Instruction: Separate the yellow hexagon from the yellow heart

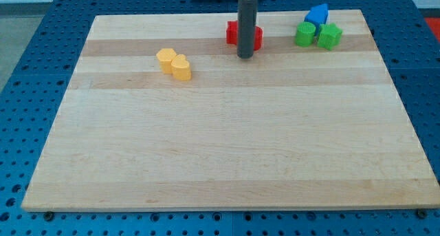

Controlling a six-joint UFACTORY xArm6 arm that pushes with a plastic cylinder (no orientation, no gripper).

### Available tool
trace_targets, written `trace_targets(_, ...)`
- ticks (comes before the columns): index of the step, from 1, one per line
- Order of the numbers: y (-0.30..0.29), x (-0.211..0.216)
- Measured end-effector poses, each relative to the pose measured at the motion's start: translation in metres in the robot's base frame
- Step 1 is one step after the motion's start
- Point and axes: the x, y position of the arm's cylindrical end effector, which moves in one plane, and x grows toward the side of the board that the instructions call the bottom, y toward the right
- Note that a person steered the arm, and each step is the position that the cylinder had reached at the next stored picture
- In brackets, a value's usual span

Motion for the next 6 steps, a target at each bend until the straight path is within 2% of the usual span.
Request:
trace_targets(4,-0.158,-0.009)
trace_targets(6,-0.189,-0.009)
